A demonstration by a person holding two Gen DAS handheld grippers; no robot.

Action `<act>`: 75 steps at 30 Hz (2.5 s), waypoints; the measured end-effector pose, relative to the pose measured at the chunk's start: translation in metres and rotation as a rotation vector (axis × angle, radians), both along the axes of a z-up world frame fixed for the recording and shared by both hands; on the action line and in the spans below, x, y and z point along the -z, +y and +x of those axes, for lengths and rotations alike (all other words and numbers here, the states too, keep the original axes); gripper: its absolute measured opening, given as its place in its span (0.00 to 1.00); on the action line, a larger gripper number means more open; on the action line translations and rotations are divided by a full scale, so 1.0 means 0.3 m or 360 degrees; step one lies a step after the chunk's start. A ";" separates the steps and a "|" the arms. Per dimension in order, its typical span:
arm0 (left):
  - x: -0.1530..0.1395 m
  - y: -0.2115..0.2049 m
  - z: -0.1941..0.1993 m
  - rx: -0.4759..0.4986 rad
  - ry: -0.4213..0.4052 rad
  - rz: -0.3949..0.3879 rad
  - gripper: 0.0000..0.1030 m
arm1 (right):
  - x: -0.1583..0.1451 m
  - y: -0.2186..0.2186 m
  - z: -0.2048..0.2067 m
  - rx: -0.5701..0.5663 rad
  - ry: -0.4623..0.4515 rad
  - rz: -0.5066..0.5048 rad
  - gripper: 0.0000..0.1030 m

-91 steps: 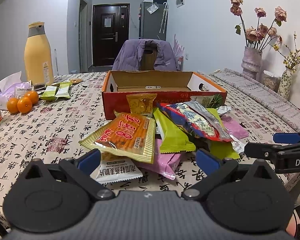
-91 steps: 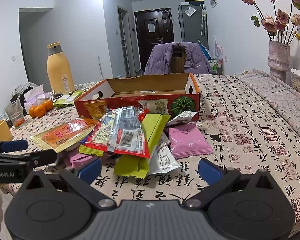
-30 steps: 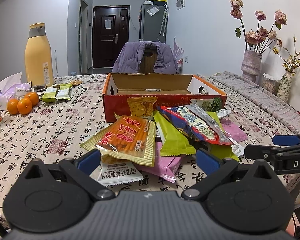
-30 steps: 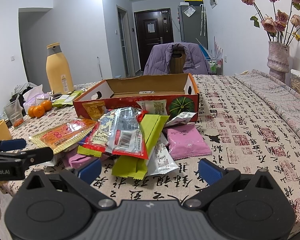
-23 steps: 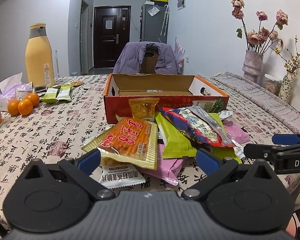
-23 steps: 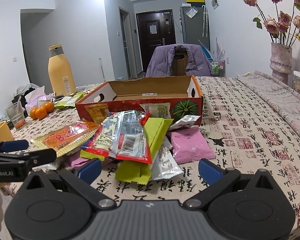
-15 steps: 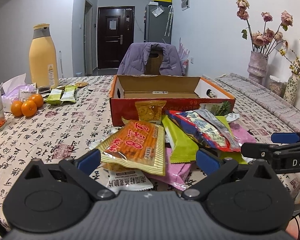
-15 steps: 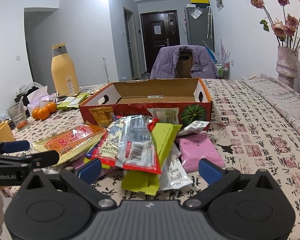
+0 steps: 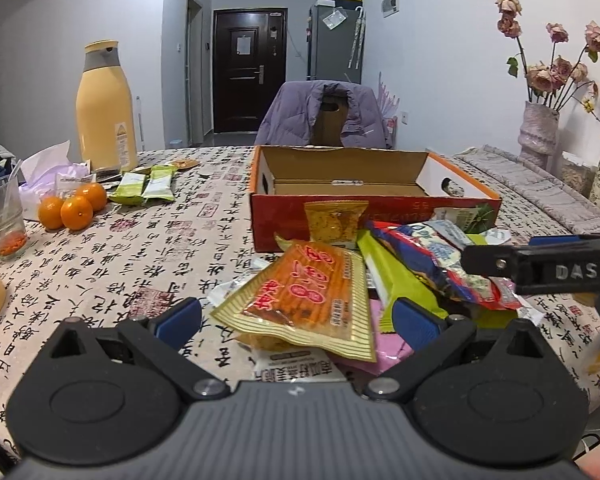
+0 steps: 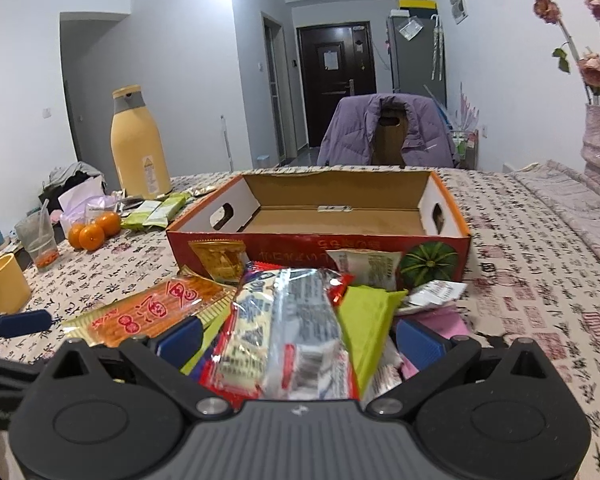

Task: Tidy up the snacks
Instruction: 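Grasp the silver-and-red snack bag with the right gripper, then lift the silver bag with the right gripper while the left gripper grasps a green bar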

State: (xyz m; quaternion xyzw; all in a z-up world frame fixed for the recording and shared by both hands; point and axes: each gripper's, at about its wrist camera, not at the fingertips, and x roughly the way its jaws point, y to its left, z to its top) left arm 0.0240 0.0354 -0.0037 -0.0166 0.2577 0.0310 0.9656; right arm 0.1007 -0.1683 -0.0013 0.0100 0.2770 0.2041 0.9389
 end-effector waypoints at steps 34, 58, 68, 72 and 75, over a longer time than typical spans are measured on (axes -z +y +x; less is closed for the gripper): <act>-0.015 -0.006 0.074 0.0046 0.0034 0.0017 1.00 | -0.007 -0.019 -0.026 -0.0034 -0.0193 0.0009 0.45; 0.022 -0.236 0.329 0.0123 0.0239 0.0031 0.78 | 0.031 -0.190 0.009 0.0170 -0.0226 0.0019 0.45; 0.058 -0.270 0.401 0.0116 0.0349 -0.0009 0.48 | 0.042 -0.193 0.030 0.0193 -0.0230 0.0002 0.45; 0.073 -0.258 0.411 0.0094 0.0373 -0.0046 0.40 | 0.044 -0.191 0.033 0.0192 -0.0238 -0.0005 0.45; 0.067 -0.258 0.406 0.0100 0.0359 -0.0037 0.36 | 0.045 -0.192 0.035 0.0191 -0.0236 -0.0001 0.45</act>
